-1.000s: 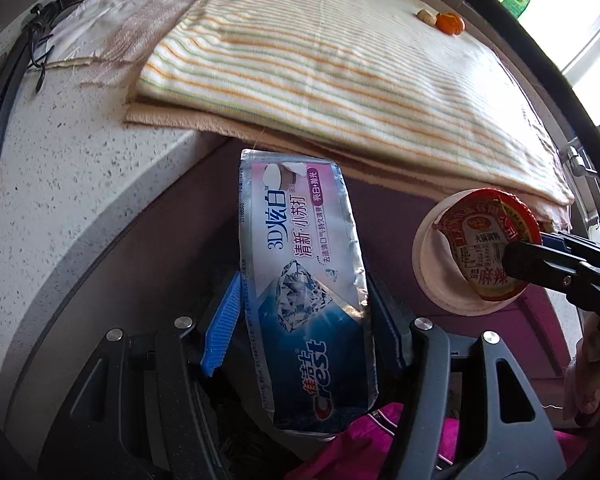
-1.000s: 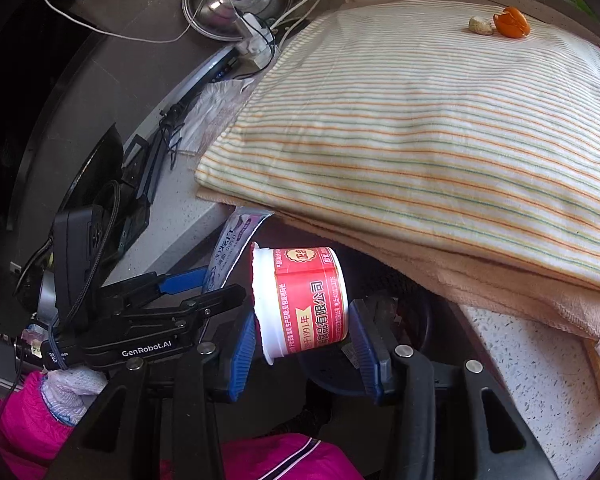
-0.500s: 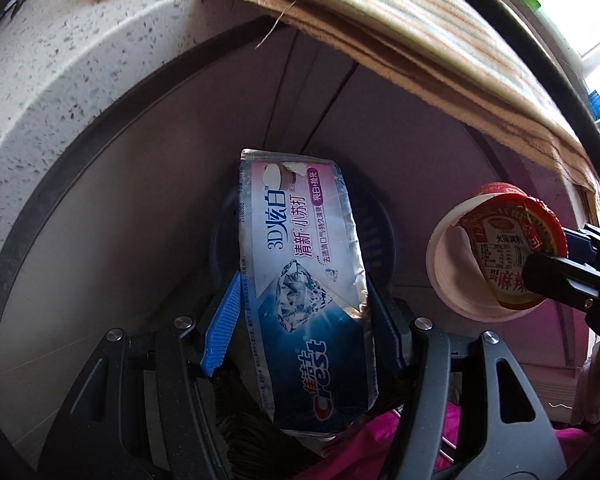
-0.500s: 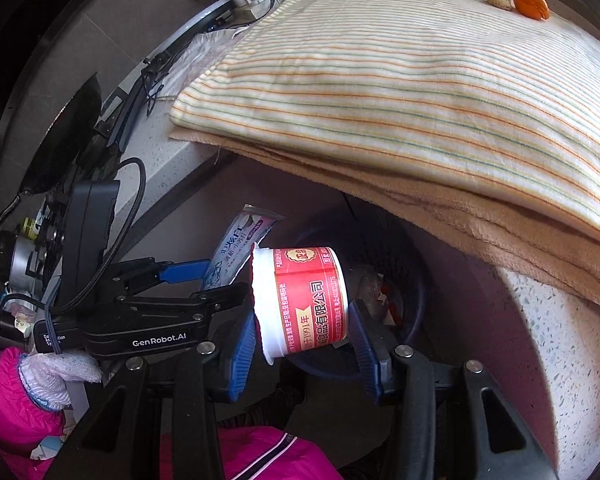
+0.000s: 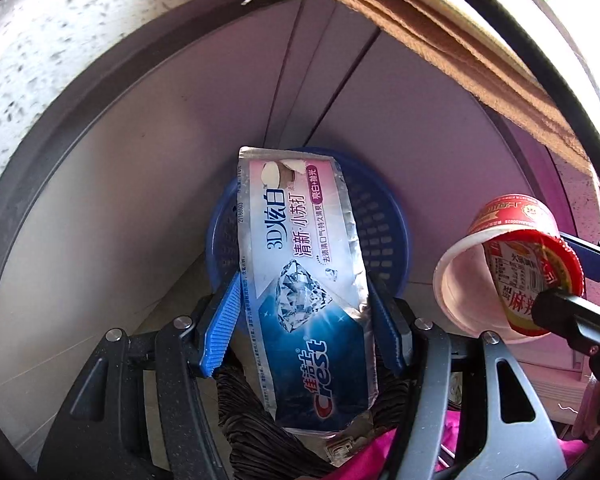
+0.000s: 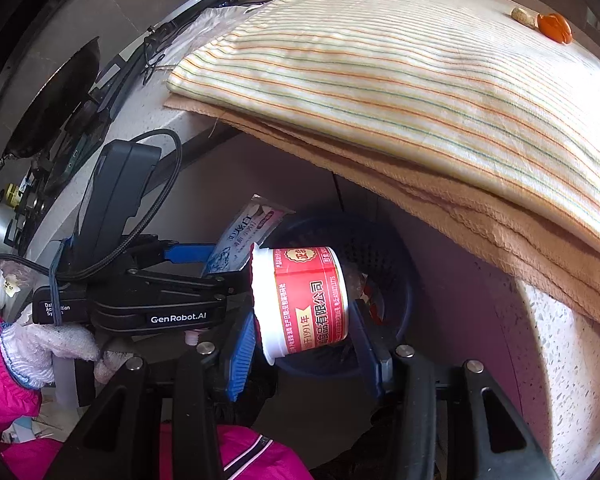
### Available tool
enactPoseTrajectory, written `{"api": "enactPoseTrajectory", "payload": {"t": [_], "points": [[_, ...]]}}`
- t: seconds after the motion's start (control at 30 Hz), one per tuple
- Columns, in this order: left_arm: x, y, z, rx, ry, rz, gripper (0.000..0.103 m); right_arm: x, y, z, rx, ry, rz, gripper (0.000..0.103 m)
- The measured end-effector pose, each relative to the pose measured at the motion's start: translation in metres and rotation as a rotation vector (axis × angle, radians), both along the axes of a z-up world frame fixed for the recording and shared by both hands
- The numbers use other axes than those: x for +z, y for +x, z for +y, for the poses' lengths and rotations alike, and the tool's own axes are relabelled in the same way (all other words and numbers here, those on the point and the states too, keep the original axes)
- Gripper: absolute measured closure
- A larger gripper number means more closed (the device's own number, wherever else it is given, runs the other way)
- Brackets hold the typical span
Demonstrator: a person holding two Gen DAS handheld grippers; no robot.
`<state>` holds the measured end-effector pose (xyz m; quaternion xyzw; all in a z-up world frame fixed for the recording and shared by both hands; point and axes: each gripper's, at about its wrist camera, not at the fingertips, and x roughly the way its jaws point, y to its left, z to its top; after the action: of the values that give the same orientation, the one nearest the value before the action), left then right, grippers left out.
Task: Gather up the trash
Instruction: 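Open the left tool over the basket while the right tool releases the red cup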
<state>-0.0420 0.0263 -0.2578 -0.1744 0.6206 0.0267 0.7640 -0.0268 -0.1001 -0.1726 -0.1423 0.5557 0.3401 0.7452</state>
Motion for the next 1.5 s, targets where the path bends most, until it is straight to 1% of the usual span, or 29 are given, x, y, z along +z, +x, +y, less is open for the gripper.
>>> {"api": "enactPoseTrajectory", "payload": {"t": [0.3,0.37,0.4,0.43,0.5,0.7,0.87,1.13,1.27,1.37,1.5], "points": [[0.009,-0.009,-0.004,-0.015,0.021,0.002,0.04,0.002,-0.003,0.003,0.011,-0.02,-0.031,0.054],[0.007,-0.01,-0.012,-0.017,0.034,-0.001,0.034,0.003,-0.003,0.003,0.01,-0.017,-0.034,0.054],[0.008,-0.01,-0.013,-0.016,0.038,-0.005,0.031,0.004,-0.003,0.003,0.01,-0.016,-0.036,0.052],[0.008,-0.01,-0.016,-0.015,0.038,-0.008,0.03,0.005,-0.003,0.003,0.01,-0.016,-0.039,0.05],[0.011,-0.011,-0.016,-0.013,0.039,-0.008,0.03,0.006,-0.003,0.001,0.011,-0.013,-0.042,0.049],[0.015,-0.015,-0.012,-0.006,0.047,-0.009,0.03,0.011,-0.004,0.001,0.009,-0.006,-0.049,0.048],[0.024,-0.013,-0.006,-0.005,0.061,-0.019,0.03,0.015,-0.004,-0.001,0.008,0.009,-0.045,0.048],[0.044,-0.013,-0.004,-0.015,0.092,-0.036,0.03,0.028,-0.004,-0.003,0.023,0.038,-0.042,0.045],[0.058,-0.015,-0.003,-0.032,0.118,-0.056,0.03,0.04,-0.004,-0.007,0.03,0.063,-0.043,0.043],[0.074,-0.017,-0.002,-0.046,0.142,-0.077,0.03,0.051,-0.003,-0.012,0.025,0.083,-0.054,0.04],[0.098,-0.019,-0.004,-0.061,0.172,-0.117,0.03,0.067,0.002,-0.02,-0.008,0.122,-0.067,0.036]]}}
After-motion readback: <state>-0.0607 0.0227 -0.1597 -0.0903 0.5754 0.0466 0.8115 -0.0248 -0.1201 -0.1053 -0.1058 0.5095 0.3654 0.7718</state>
